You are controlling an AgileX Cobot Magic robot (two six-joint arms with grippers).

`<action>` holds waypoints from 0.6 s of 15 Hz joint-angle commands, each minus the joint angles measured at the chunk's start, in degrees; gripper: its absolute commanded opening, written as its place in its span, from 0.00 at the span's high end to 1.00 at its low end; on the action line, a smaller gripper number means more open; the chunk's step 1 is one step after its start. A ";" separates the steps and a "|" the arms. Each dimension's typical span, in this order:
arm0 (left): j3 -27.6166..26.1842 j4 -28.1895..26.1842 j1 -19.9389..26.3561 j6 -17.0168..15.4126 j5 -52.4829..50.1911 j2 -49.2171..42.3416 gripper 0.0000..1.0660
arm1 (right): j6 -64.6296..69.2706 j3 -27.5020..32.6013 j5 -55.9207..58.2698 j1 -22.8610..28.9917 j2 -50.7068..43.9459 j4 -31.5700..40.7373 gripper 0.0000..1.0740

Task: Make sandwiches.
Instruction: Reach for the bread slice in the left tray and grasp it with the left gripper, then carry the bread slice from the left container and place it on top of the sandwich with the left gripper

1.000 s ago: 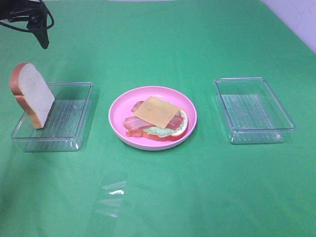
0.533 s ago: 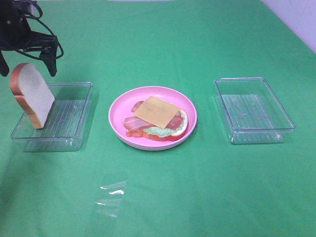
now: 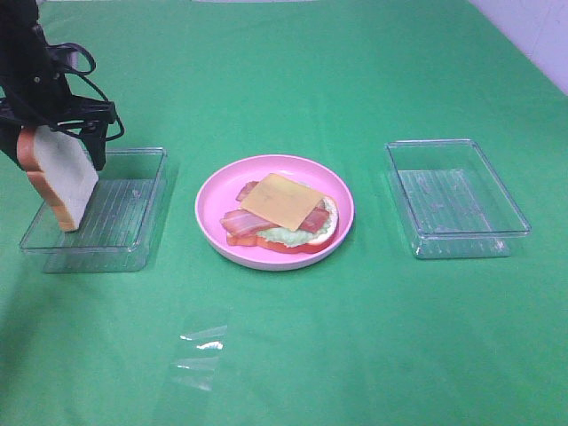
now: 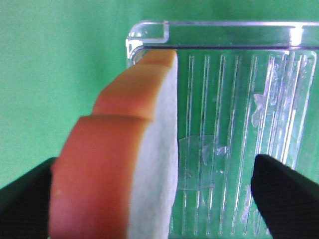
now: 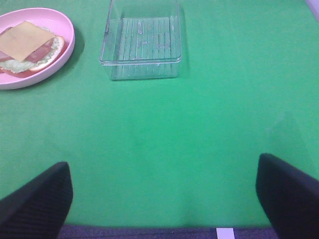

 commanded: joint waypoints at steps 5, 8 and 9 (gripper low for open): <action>0.57 0.06 0.00 -0.46 5.84 -0.06 0.92 | 0.23 0.06 -0.11 0.00 -1.78 0.11 0.11; 0.34 -0.57 -0.06 -0.46 5.84 -0.29 1.00 | 0.23 0.06 -0.11 0.00 -1.78 0.11 0.11; -0.11 -1.15 -0.06 -0.46 5.84 -0.74 1.00 | 0.23 0.06 -0.11 0.00 -1.78 0.11 0.11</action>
